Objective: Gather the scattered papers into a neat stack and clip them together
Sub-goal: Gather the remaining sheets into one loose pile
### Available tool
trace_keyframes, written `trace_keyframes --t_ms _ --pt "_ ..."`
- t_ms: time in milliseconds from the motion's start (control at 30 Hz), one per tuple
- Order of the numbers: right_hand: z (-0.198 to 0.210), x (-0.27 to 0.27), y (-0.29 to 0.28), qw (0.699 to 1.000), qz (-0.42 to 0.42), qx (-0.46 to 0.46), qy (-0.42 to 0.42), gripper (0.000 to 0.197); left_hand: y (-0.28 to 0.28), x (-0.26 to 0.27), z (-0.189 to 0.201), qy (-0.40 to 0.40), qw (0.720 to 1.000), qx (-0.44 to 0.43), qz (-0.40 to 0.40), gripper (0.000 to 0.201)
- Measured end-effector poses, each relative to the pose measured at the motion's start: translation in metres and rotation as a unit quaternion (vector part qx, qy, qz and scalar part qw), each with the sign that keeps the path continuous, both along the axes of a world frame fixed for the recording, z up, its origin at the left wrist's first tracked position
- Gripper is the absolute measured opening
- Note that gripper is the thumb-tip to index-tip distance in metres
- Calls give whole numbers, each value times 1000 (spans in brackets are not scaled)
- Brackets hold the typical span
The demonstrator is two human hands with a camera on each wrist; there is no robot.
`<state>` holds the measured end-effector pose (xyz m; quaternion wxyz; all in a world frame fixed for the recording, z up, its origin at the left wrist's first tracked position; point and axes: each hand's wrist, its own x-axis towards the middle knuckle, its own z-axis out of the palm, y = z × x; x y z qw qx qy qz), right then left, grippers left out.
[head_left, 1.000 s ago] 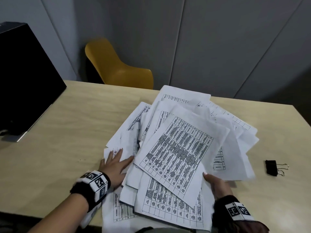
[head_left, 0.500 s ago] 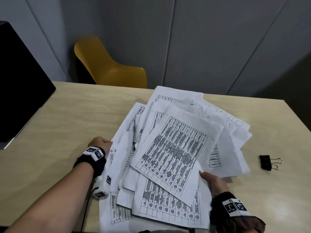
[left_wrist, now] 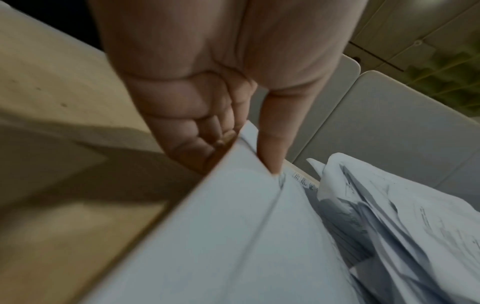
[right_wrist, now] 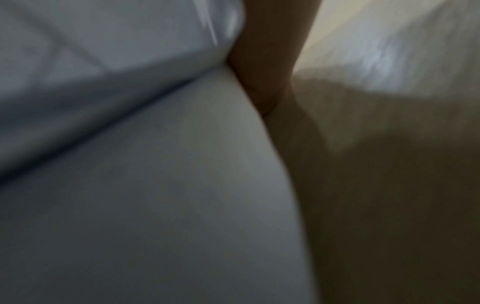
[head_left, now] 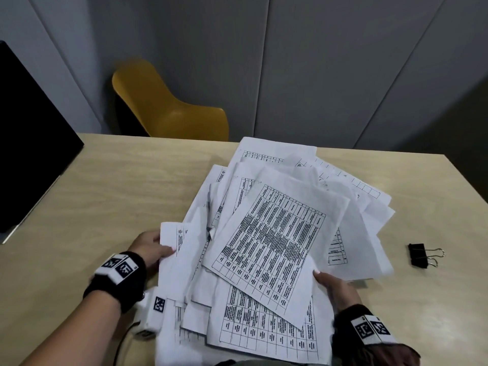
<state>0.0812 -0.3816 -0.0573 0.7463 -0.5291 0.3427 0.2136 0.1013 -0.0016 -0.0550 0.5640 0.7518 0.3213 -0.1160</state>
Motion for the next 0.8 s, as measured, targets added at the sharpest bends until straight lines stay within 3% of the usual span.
trace_keyframes --t_ms 67,167,333,400,467,700,800 --pt "5 -1 0 1000 2 6 0 16 -3 10 6 -55 998 34 16 27" --pt "11 -1 0 1000 4 3 -14 16 -8 27 8 -68 983 168 14 26" --pt "14 -2 1 1000 10 -16 -5 16 -30 29 -3 61 939 331 -71 79" --pt "13 -2 2 1000 5 -11 -5 17 -43 27 -1 39 942 323 -83 90" --pt "14 -1 1 1000 8 2 -9 18 -50 25 -1 27 950 298 -93 88" --pt "10 -3 1 1000 14 27 6 29 -25 2 -6 41 964 233 -123 59" --pt "0 -2 -3 1000 16 15 11 28 1 -14 -9 70 971 153 -172 48"
